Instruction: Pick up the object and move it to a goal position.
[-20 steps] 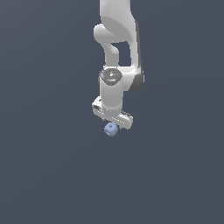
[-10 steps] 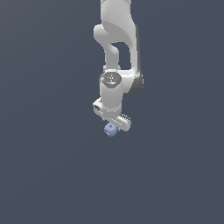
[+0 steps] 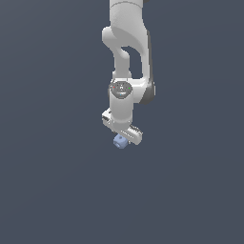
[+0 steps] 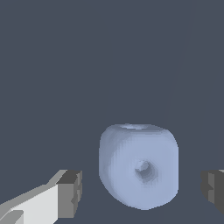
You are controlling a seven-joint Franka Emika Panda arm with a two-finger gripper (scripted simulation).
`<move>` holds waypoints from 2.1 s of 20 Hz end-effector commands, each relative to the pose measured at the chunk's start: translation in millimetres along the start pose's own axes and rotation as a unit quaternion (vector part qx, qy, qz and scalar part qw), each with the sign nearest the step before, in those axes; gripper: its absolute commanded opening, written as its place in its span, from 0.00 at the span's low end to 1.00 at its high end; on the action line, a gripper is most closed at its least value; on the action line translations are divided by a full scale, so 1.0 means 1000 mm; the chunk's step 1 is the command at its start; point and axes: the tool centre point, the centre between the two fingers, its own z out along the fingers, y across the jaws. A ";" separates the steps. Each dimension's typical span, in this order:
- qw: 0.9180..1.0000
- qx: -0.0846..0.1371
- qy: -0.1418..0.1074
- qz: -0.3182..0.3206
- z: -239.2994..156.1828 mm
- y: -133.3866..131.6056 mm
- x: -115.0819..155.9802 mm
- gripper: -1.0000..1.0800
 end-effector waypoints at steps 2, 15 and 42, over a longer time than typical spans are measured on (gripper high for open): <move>1.000 0.000 0.000 0.001 0.016 0.001 -0.001 0.96; 1.000 0.000 0.000 0.002 0.040 0.000 0.000 0.00; 1.000 0.000 0.000 0.002 -0.042 -0.102 -0.031 0.00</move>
